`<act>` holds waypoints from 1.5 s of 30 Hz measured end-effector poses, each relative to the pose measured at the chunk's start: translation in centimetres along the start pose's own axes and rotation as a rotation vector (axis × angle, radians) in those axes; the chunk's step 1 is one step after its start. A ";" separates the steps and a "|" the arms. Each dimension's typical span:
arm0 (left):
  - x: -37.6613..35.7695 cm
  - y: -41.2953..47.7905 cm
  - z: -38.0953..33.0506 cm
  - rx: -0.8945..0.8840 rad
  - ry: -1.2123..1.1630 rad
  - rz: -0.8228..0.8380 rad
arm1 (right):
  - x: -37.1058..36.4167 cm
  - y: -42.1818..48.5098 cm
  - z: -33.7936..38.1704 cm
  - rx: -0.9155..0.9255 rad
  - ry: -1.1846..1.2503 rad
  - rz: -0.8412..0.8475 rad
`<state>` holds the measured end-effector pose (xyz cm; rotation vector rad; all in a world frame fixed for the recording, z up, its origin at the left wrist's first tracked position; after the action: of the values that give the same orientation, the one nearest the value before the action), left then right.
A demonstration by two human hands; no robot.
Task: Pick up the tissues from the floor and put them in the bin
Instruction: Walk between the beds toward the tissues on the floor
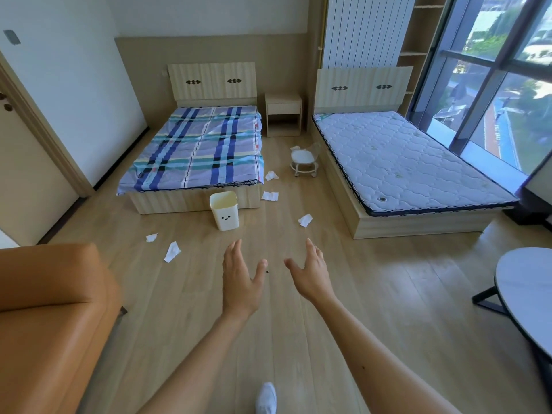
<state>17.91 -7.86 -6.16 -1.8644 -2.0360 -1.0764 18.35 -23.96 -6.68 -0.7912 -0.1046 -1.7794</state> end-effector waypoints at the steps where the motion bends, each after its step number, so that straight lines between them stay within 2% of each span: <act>1: -0.7 1.5 0.8 0.020 -0.027 0.001 | -0.4 1.8 0.5 -0.016 0.011 0.002; 6: -3.5 9.0 4.4 0.080 -0.118 0.012 | -1.9 10.1 3.2 -0.094 0.090 -0.005; 12: -6.9 17.5 8.2 0.140 -0.142 0.105 | -3.0 19.0 6.8 -0.184 0.160 -0.042; 19: -12.2 26.6 11.1 0.154 -0.156 0.174 | -3.3 29.9 10.0 -0.206 0.179 -0.052; 27: -23.0 45.7 15.5 0.134 -0.135 0.193 | -1.9 52.0 14.5 -0.223 0.244 -0.039; 37: -30.8 68.2 17.5 0.145 -0.139 0.132 | 1.7 74.5 24.2 -0.192 0.237 -0.010; 45: -40.5 87.4 23.7 0.153 -0.156 0.140 | 1.1 94.0 28.9 -0.196 0.197 -0.048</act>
<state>114.41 -29.73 -13.09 -2.0318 -1.9692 -0.7399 113.92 -46.50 -12.90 -0.7518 0.1855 -1.9231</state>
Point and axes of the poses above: each hand's wrist, its own y-axis towards the middle knuckle, its own x-axis out of the back of the hand, z = x × y, the point moved 1 cm from there along y, towards the middle knuckle, and after that the axes turned 15 degrees about -x, right-handed, at the moved point
